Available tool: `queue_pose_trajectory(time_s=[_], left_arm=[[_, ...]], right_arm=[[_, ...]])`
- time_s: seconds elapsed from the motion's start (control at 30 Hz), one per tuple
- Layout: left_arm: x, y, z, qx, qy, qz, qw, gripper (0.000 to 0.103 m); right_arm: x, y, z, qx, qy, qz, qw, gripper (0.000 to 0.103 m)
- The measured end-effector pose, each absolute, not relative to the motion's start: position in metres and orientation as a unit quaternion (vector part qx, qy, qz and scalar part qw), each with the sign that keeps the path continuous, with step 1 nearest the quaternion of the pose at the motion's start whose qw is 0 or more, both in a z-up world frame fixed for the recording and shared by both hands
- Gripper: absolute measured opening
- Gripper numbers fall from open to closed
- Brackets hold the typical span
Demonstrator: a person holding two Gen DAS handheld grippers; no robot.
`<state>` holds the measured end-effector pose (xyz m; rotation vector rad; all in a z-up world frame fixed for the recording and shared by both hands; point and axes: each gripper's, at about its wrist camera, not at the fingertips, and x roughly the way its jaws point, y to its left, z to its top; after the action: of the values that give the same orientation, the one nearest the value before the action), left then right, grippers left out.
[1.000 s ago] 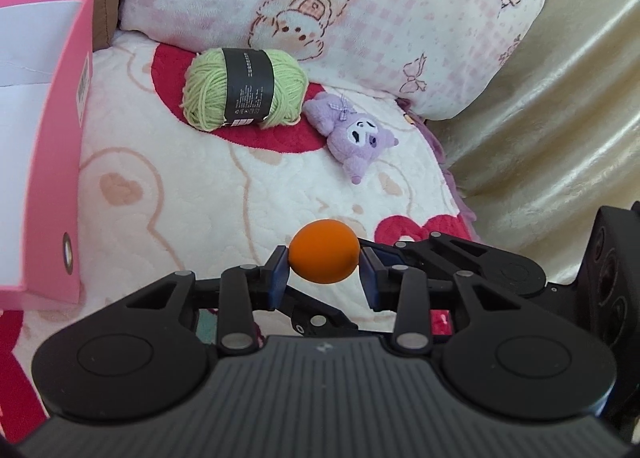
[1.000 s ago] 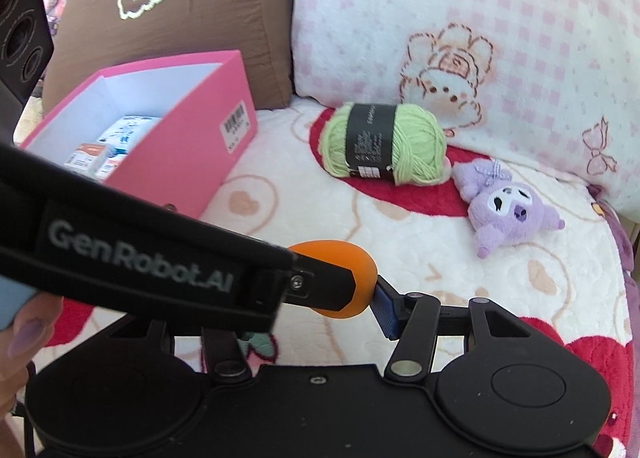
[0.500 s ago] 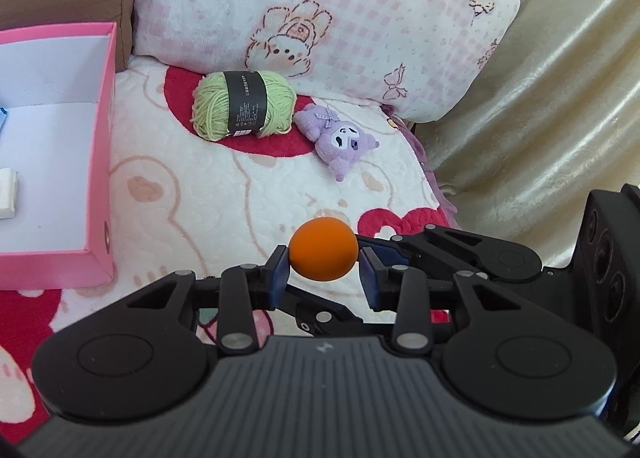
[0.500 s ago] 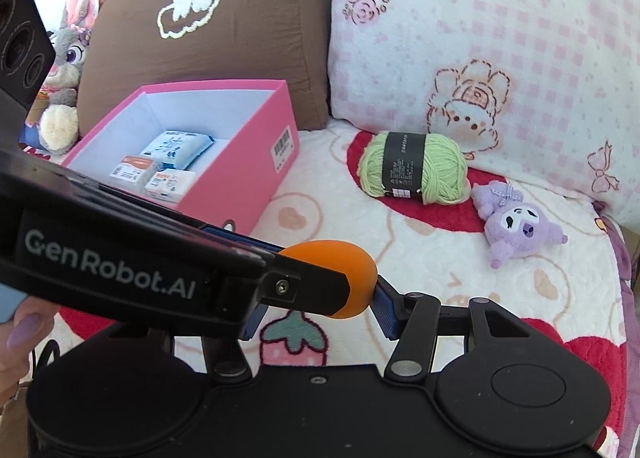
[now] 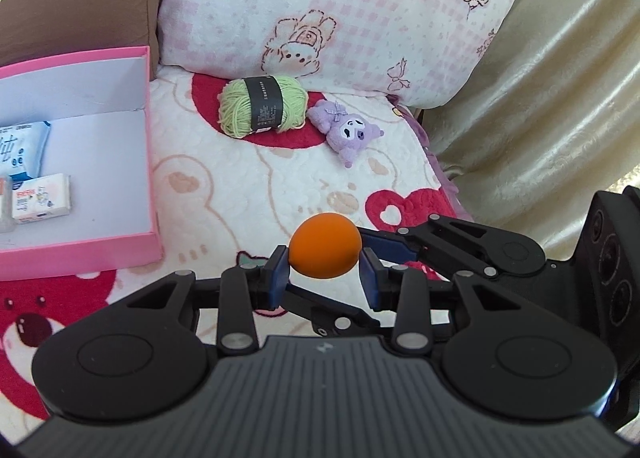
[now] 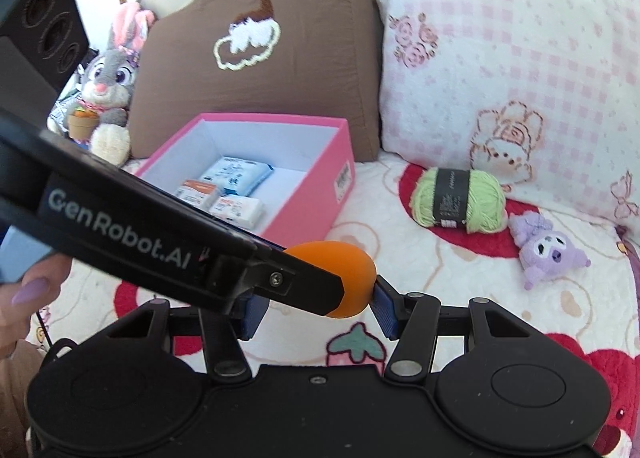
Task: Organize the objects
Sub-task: 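Carry the orange sponge with both grippers over the pink box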
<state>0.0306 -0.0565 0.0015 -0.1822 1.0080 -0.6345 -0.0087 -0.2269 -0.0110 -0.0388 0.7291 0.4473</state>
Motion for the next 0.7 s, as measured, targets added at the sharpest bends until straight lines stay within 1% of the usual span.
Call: queue_pose_trajectory(time_s=[0.2, 0.23, 0.3, 0.37, 0.57, 0.7], left_arm=[[0.032, -0.036, 0.016, -0.091, 0.48, -0.291, 0.823, 0.035], [0.033, -0.033, 0.018, -0.094, 0.48, -0.291, 0.823, 0.035], [0.036, -0.026, 0.022, -0.1, 0.483, -0.286, 0.822, 0.035], [0.036, -0.021, 0.027, -0.098, 0.483, -0.286, 0.822, 0.035], [0.041, -0.005, 0.048, -0.089, 0.494, -0.277, 0.82, 0.036], [0.046, 0.009, 0.066, -0.086, 0.501, -0.258, 0.822, 0.035]], right_arm=[[-0.014, -0.216, 0.002, -0.004, 0.333, 0.233, 0.914, 0.059], [-0.014, -0.213, 0.004, -0.002, 0.329, 0.233, 0.915, 0.058], [-0.013, -0.209, 0.007, -0.004, 0.323, 0.233, 0.917, 0.052], [-0.012, -0.208, 0.011, 0.002, 0.321, 0.237, 0.917, 0.051], [-0.009, -0.191, 0.027, -0.005, 0.314, 0.249, 0.916, 0.05], [0.0, -0.18, 0.04, 0.01, 0.326, 0.261, 0.908, 0.05]])
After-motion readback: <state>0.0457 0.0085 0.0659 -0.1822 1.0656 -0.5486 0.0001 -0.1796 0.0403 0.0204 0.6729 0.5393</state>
